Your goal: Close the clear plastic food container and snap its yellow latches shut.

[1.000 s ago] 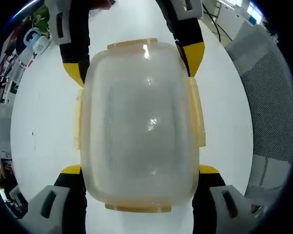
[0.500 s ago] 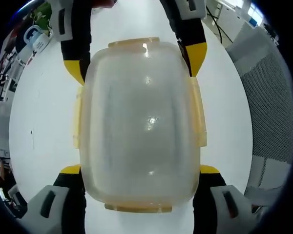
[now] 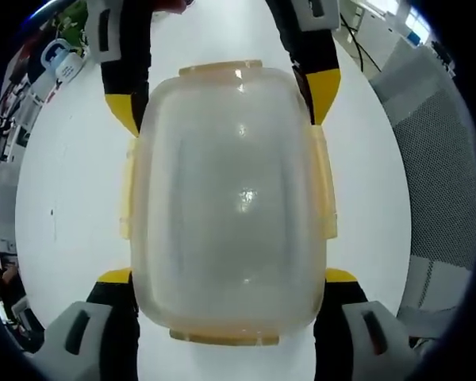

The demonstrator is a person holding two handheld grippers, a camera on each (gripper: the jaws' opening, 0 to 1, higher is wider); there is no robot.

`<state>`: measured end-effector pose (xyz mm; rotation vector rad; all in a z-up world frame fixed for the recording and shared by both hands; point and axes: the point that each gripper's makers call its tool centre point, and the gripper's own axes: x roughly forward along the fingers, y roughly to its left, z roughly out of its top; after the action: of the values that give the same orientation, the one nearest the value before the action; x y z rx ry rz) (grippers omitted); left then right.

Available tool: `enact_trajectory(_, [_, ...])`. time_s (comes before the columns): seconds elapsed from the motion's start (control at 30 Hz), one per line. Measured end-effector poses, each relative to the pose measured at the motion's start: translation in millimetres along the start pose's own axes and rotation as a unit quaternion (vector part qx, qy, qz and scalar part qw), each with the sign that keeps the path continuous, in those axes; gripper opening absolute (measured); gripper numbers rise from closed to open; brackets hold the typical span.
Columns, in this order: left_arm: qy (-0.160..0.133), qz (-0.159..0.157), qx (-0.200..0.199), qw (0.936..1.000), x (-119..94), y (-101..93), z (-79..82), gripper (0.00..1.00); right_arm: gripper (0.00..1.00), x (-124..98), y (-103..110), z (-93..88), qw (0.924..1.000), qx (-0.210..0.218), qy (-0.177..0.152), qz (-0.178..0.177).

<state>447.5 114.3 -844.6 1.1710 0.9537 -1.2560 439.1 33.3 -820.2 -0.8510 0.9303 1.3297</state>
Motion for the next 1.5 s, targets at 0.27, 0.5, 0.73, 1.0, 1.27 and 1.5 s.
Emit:
enact_trajectory(0.27, [-0.002, 0.002, -0.003, 1.0, -2.0, -0.8, -0.2, 0.93, 0.84, -3.4, -1.4, -4.4, 1.0, 0.006, -0.002, -0.005])
enact_trajectory(0.5, [-0.009, 0.005, -0.012, 0.9999, -4.7, 1.5, 0.7, 0.92, 0.83, -9.0, -1.1, -5.5, 0.9998, 0.014, -0.013, -0.006])
enact_trajectory(0.73, [-0.009, 0.018, -0.013, 0.9997, -9.7, 6.2, -3.0, 0.99, 0.83, -11.5, -1.7, -8.6, 0.9997, 0.013, -0.013, -0.016])
enact_trajectory(1.0, [-0.01, 0.017, -0.021, 0.9996, -13.1, 0.7, -10.2, 0.98, 0.82, -13.8, 4.2, -12.8, 0.9996, 0.014, -0.018, -0.018])
enact_trajectory(1.27, [-0.034, 0.013, -0.073, 0.9967, -15.0, -3.9, -18.7, 0.99, 0.9, -17.5, 0.8, -11.5, 0.997, 0.045, -0.047, -0.041])
enact_trajectory(1.5, [-0.049, 0.019, -0.102, 0.9933, -21.1, -7.6, -23.8, 0.98, 0.88, -18.2, 8.5, -19.5, 0.9955, 0.065, -0.057, -0.037])
